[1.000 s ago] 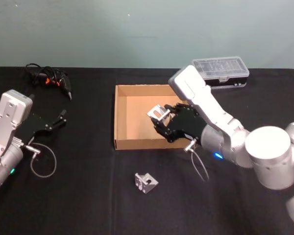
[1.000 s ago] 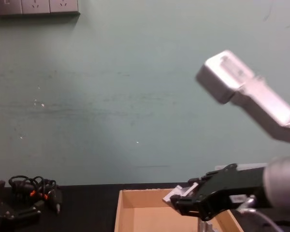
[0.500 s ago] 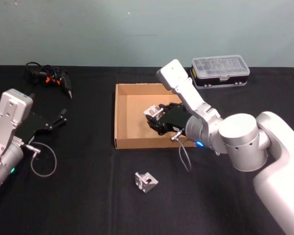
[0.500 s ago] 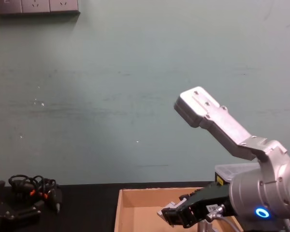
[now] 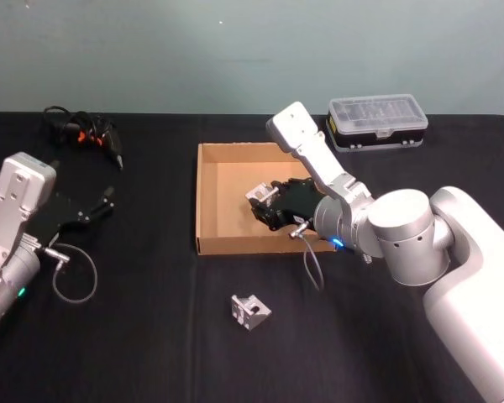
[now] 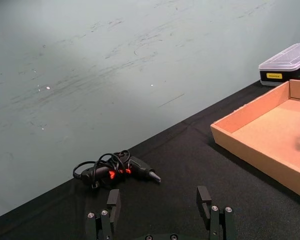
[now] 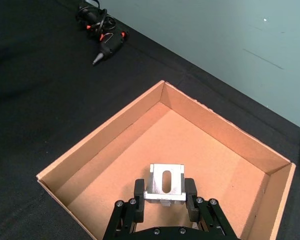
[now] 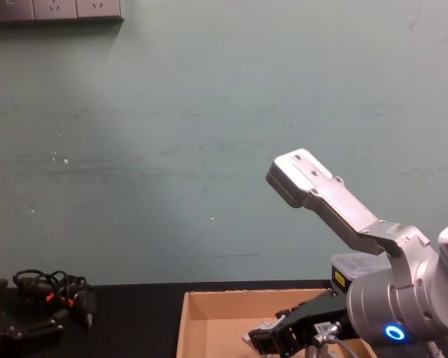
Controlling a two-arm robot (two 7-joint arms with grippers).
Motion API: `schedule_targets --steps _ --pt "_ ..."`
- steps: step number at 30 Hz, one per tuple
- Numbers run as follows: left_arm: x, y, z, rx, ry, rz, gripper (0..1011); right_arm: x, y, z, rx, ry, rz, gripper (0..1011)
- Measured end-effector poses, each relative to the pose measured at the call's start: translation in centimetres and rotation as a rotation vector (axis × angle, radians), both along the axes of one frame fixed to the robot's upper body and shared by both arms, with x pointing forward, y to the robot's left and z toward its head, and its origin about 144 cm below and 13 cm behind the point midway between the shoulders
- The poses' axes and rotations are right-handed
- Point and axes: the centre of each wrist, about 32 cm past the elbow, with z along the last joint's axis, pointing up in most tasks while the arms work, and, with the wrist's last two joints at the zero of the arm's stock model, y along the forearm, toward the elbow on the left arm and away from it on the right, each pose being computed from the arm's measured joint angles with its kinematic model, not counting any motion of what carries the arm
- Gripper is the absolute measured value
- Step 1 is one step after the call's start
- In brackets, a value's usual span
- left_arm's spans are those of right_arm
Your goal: Use one hand to pick up the angle iron from the table and place it into the box.
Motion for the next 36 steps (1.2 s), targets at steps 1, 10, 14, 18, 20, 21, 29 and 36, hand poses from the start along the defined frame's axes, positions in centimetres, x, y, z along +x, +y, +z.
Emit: schedule_targets --steps 1,10,14,18,20,21,29,36 --pt "0.0 0.0 0.0 0.000 0.000 0.000 1000 0.0 0.0 0.0 0.000 0.000 0.000 477" --pt "0.0 0.0 0.0 0.000 0.000 0.000 1000 0.2 0.2 -0.1 0.000 0.020 0.004 477" --pt "0.0 0.0 0.0 0.000 0.000 0.000 1000 0.2 0.3 -0.2 -0.004 0.030 0.006 499" --pt "0.0 0.0 0.0 0.000 0.000 0.000 1000 0.2 0.3 -0.3 -0.004 0.033 0.009 620" --pt "0.0 0.0 0.0 0.000 0.000 0.000 1000 0.2 0.3 -0.3 0.000 0.032 0.008 716" --pt "0.0 0.0 0.0 0.000 0.000 0.000 1000 0.2 0.2 -0.3 0.005 0.028 0.006 735" --pt "0.0 0.0 0.0 0.000 0.000 0.000 1000 -0.1 -0.1 0.6 0.051 -0.011 0.004 943" --pt "0.0 0.0 0.0 0.000 0.000 0.000 1000 -1.4 -1.1 1.8 0.102 -0.052 0.013 1000"
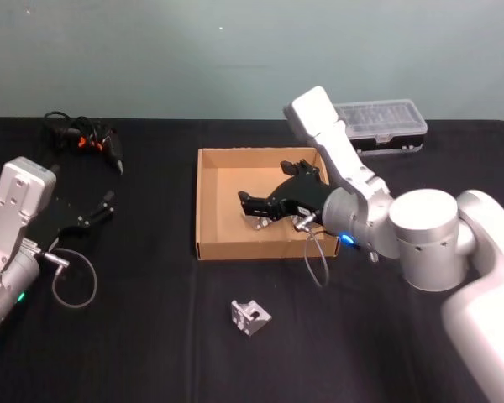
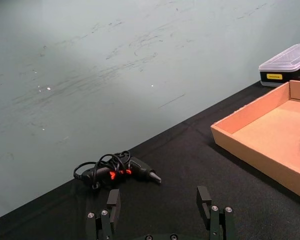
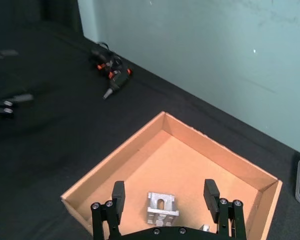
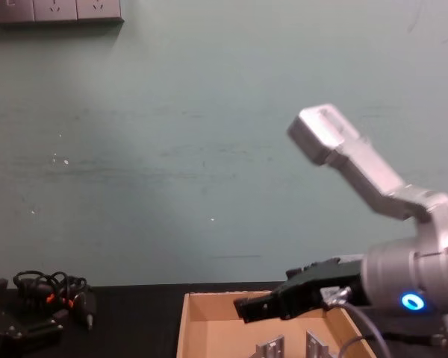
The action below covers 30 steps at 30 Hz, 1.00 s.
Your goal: Use one hand to pick up the angle iron from the table and place it into the box.
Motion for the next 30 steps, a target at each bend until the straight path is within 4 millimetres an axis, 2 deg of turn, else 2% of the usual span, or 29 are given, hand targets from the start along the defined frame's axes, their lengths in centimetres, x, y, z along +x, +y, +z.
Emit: schedule_targets --steps 8,16,30 --pt "0.0 0.0 0.0 0.000 0.000 0.000 1000 -2.6 -1.7 1.3 0.039 -0.019 0.048 1002" --pt "0.0 0.0 0.0 0.000 0.000 0.000 1000 -6.4 -3.1 2.2 0.024 -0.008 0.150 1002" --pt "0.0 0.0 0.0 0.000 0.000 0.000 1000 -10.7 -3.6 2.0 -0.010 0.093 0.232 1002"
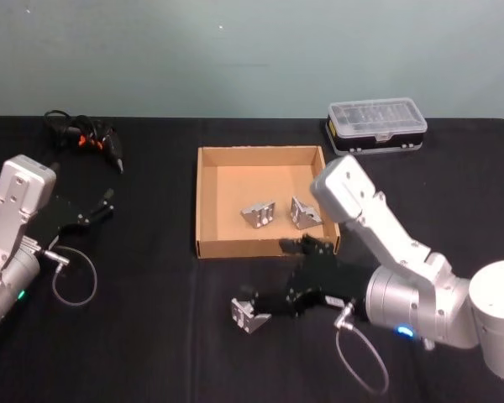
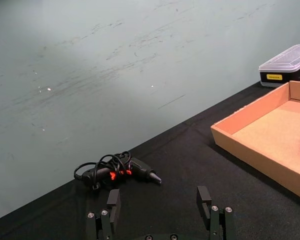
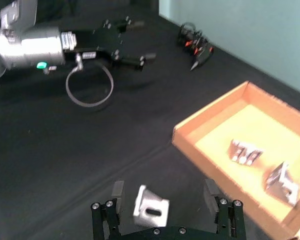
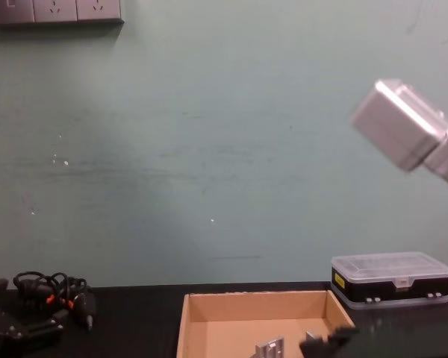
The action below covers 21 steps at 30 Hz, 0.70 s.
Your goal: Use one hand to pick up the angle iron from the table and place it into the box.
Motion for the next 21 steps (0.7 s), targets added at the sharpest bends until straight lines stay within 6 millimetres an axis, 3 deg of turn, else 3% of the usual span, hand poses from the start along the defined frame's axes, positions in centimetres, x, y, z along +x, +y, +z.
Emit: schedule_targets --steps 21 --pt "0.0 0.0 0.0 0.000 0.000 0.000 1000 -0.6 2.0 -1.2 -0.091 0.081 0.014 1002"
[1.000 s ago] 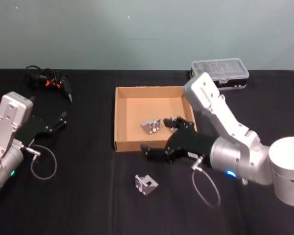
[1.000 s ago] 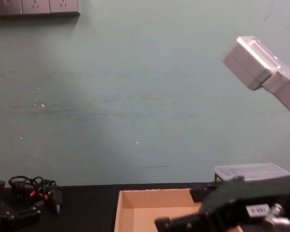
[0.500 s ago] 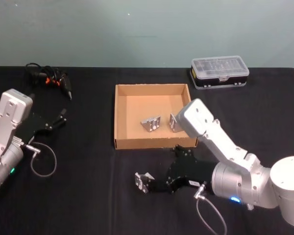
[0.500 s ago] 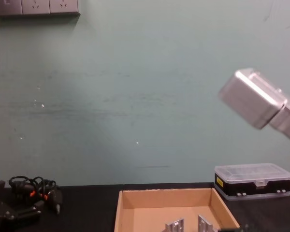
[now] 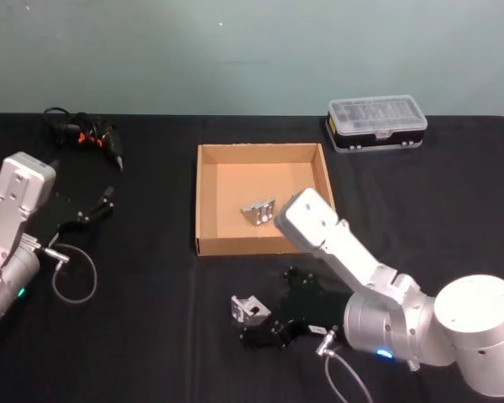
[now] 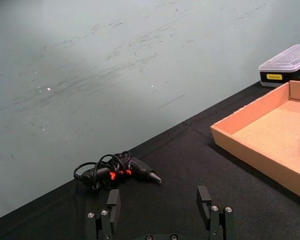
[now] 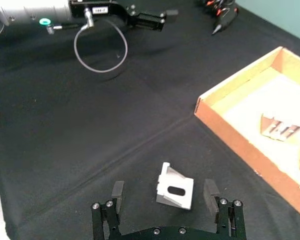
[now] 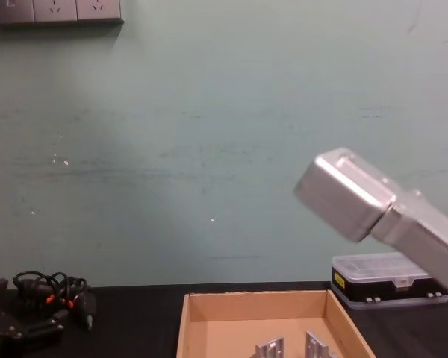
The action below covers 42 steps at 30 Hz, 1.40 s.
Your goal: Use one hand to pick up the angle iron from the table and place it into the box.
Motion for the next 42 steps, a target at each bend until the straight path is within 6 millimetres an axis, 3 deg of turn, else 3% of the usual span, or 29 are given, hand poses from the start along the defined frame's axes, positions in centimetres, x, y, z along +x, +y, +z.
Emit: schedule_targets --steps 24,31,42 --pt "0.0 0.0 0.0 0.000 0.000 0.000 1000 0.9 1.8 -1.7 -0.030 0.041 0.006 980" --pt "0.0 0.0 0.0 0.000 0.000 0.000 1000 1.0 2.1 -1.8 -0.033 0.041 0.009 812" --pt "0.0 0.0 0.0 0.000 0.000 0.000 1000 0.9 2.2 -2.0 -0.041 0.046 0.015 456"
